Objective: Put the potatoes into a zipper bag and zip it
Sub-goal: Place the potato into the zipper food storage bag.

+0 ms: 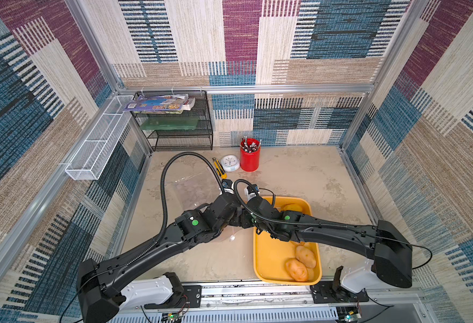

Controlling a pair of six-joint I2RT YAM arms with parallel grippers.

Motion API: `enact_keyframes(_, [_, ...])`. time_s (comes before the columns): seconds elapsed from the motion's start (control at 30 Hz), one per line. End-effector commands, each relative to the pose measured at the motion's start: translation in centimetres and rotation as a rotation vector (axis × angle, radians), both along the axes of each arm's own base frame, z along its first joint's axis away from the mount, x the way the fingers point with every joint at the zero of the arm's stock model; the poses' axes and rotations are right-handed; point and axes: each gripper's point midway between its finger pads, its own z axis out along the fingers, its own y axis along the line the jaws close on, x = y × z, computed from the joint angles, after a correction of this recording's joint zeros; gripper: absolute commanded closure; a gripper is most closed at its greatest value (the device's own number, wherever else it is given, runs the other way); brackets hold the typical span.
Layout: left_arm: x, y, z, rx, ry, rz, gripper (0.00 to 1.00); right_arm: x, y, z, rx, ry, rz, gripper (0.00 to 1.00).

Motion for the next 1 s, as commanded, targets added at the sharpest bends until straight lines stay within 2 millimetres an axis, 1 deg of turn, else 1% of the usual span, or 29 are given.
enact_keyframes(0.0, [0.2, 0.1, 0.7, -0.017, -0.022, 0.014, 1.00, 0.0, 0.4, -0.4, 0.011, 0.009, -0.004, 0.57])
enact_keyframes(0.27, [0.2, 0.3, 0.9, -0.019, -0.029, 0.020, 1.00, 0.2, -0.1, -1.1, -0.017, 0.009, -0.029, 0.51])
enact_keyframes(0.47, [0.2, 0.2, 0.8, -0.017, -0.028, 0.018, 1.00, 0.4, -0.8, -1.6, -0.042, 0.010, -0.058, 0.44])
enact_keyframes(0.6, [0.2, 0.3, 0.8, -0.016, -0.030, 0.021, 1.00, 0.6, -1.5, -1.6, -0.058, 0.001, -0.090, 0.38])
enact_keyframes(0.83, [0.2, 0.4, 0.8, -0.015, -0.029, 0.022, 1.00, 1.4, -3.1, -2.2, -0.122, -0.019, -0.170, 0.32])
enact_keyframes(0.97, [0.3, 0.3, 0.8, -0.015, -0.029, 0.022, 1.00, 1.4, -3.3, -2.2, -0.136, -0.023, -0.180, 0.27])
